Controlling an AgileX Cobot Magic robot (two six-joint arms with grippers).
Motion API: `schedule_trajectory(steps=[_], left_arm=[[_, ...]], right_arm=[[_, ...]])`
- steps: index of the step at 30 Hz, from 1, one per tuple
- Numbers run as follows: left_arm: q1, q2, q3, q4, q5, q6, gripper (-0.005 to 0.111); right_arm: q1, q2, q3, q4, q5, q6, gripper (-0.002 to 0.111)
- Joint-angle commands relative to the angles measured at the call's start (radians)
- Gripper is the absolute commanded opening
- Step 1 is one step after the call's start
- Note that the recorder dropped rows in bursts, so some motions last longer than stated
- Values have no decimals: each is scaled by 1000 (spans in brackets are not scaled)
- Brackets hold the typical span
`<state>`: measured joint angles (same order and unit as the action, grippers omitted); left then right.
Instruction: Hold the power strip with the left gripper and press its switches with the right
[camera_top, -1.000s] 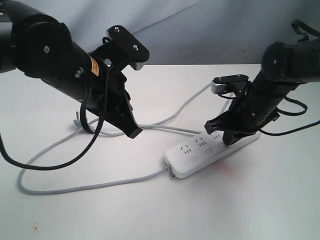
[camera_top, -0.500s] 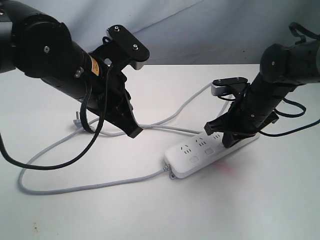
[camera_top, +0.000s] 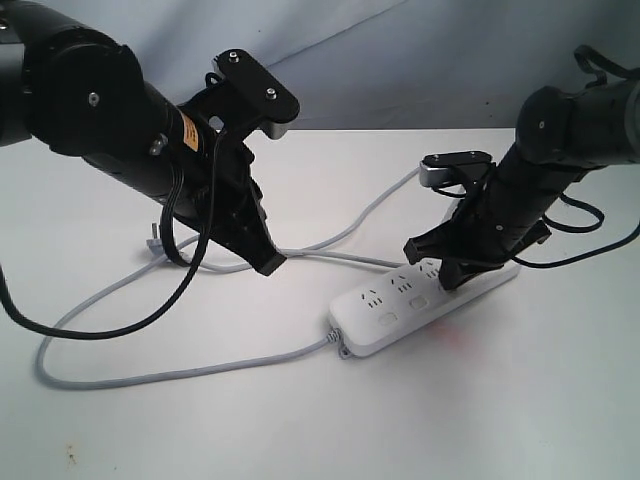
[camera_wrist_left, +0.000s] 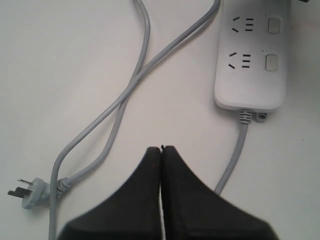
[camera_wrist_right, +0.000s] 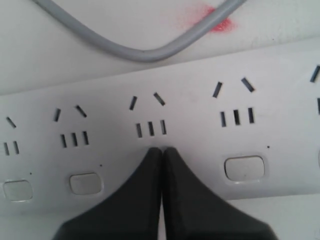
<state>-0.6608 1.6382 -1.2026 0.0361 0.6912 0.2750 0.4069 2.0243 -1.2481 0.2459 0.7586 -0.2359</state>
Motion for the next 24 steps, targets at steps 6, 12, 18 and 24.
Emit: schedule_trajectory(steps=[6, 12, 18, 24], left_arm=[[4, -10, 6, -6, -11, -10, 0], [4, -10, 6, -6, -11, -10, 0], [4, -10, 6, -6, -11, -10, 0], [4, -10, 6, -6, -11, -10, 0]], right_arm=[[52, 96, 55, -48, -35, 24, 0], [72, 96, 76, -77, -64, 60, 0], [72, 96, 76, -80, -64, 64, 0], [72, -5, 71, -77, -41, 64, 0]])
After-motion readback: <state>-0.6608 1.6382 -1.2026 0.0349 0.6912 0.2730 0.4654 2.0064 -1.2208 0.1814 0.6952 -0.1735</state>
